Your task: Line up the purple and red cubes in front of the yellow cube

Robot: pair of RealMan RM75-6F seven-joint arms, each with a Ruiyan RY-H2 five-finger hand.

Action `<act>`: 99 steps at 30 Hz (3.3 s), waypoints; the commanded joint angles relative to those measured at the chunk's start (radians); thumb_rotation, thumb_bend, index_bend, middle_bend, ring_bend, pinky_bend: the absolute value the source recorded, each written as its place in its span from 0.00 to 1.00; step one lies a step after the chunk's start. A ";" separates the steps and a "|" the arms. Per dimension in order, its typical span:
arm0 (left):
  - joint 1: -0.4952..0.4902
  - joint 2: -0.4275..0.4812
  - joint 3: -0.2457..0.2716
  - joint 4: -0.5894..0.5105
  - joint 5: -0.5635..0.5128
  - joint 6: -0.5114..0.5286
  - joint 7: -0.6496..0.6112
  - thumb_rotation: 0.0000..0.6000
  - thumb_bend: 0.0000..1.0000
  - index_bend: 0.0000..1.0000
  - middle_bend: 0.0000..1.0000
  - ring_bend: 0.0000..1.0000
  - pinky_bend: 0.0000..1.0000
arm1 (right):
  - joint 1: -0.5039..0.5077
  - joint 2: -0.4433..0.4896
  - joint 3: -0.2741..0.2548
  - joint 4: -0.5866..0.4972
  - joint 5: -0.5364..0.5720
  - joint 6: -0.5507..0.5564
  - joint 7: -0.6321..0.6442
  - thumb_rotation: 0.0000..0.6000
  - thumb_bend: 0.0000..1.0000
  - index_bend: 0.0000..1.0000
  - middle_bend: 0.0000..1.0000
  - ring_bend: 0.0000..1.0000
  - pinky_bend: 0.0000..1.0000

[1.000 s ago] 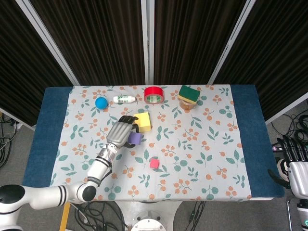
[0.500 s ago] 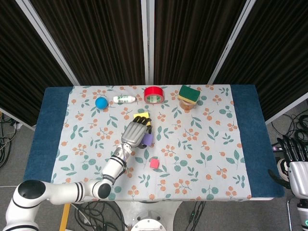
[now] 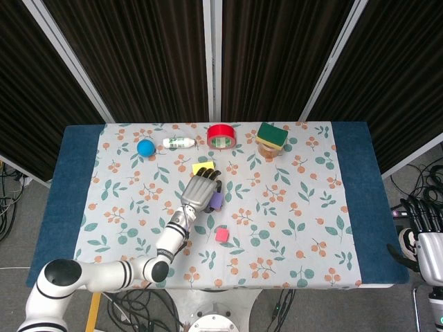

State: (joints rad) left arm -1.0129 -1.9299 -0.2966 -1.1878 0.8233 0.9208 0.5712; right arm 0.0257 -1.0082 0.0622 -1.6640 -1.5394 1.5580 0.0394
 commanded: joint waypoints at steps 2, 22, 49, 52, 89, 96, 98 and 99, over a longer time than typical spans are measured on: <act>-0.003 -0.009 -0.002 0.012 -0.010 0.003 0.009 1.00 0.23 0.58 0.27 0.15 0.15 | -0.002 0.002 0.000 0.001 0.000 0.003 0.002 1.00 0.11 0.00 0.03 0.00 0.05; 0.016 0.010 0.024 -0.013 0.004 0.023 0.035 1.00 0.21 0.51 0.25 0.13 0.15 | -0.010 0.004 -0.006 -0.001 -0.017 0.015 0.009 1.00 0.12 0.00 0.03 0.00 0.05; -0.002 0.014 0.097 0.094 0.326 0.021 -0.111 1.00 0.00 0.14 0.00 0.04 0.12 | -0.023 0.017 -0.013 -0.004 -0.049 0.042 0.020 1.00 0.16 0.00 0.03 0.00 0.05; -0.009 0.001 0.100 0.131 0.339 0.000 -0.130 1.00 0.00 0.13 0.00 0.04 0.12 | -0.022 0.018 -0.014 -0.007 -0.049 0.040 0.015 1.00 0.16 0.00 0.03 0.00 0.05; -0.027 -0.124 0.028 0.323 0.324 -0.054 -0.160 1.00 0.00 0.11 0.00 0.04 0.12 | -0.020 0.021 -0.010 -0.006 -0.039 0.030 0.019 1.00 0.17 0.00 0.02 0.00 0.05; -0.033 -0.137 0.016 0.345 0.325 -0.052 -0.155 1.00 0.00 0.11 0.00 0.04 0.12 | -0.027 0.024 -0.014 -0.011 -0.045 0.041 0.013 1.00 0.18 0.00 0.02 0.00 0.05; -0.034 -0.140 0.010 0.348 0.319 -0.057 -0.159 1.00 0.00 0.11 0.00 0.04 0.12 | -0.029 0.025 -0.015 -0.012 -0.046 0.043 0.013 1.00 0.20 0.00 0.02 0.00 0.05; -0.035 -0.143 0.009 0.352 0.318 -0.057 -0.157 1.00 0.00 0.11 0.00 0.04 0.12 | -0.030 0.026 -0.015 -0.013 -0.047 0.044 0.013 1.00 0.21 0.00 0.02 0.00 0.05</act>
State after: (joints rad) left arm -1.0472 -2.0705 -0.2864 -0.8385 1.1427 0.8649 0.4134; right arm -0.0041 -0.9824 0.0469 -1.6768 -1.5861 1.6020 0.0525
